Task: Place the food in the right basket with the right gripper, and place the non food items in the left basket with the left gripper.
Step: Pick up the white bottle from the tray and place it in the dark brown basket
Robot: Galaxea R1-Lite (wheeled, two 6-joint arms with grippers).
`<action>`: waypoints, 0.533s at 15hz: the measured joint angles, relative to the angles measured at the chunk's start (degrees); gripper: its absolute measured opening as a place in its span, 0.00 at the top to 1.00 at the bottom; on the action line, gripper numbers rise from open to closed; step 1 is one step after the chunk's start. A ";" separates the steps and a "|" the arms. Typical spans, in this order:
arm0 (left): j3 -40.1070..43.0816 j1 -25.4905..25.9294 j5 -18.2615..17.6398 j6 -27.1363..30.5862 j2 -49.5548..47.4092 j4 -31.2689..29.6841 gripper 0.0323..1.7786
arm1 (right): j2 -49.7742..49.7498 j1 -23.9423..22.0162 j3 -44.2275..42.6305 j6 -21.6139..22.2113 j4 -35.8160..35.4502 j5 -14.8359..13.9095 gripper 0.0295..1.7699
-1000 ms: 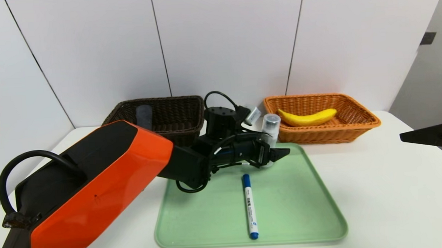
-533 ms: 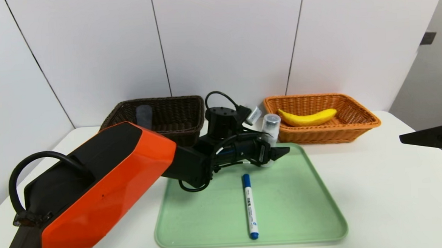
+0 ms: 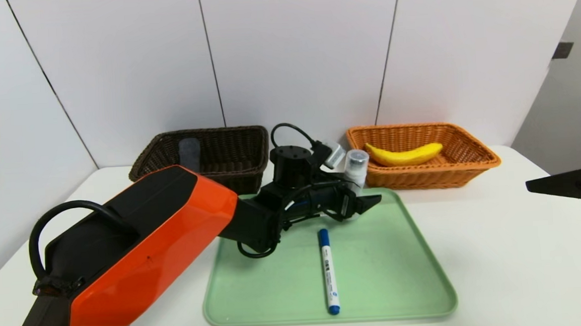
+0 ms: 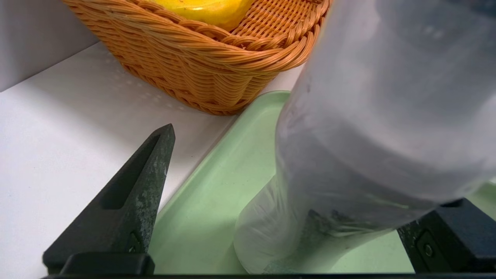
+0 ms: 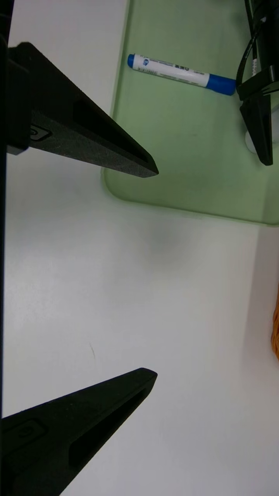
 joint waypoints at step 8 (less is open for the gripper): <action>0.17 -0.09 0.04 -0.20 -0.05 -0.11 0.62 | -0.66 0.06 0.96 0.09 0.02 -0.02 0.04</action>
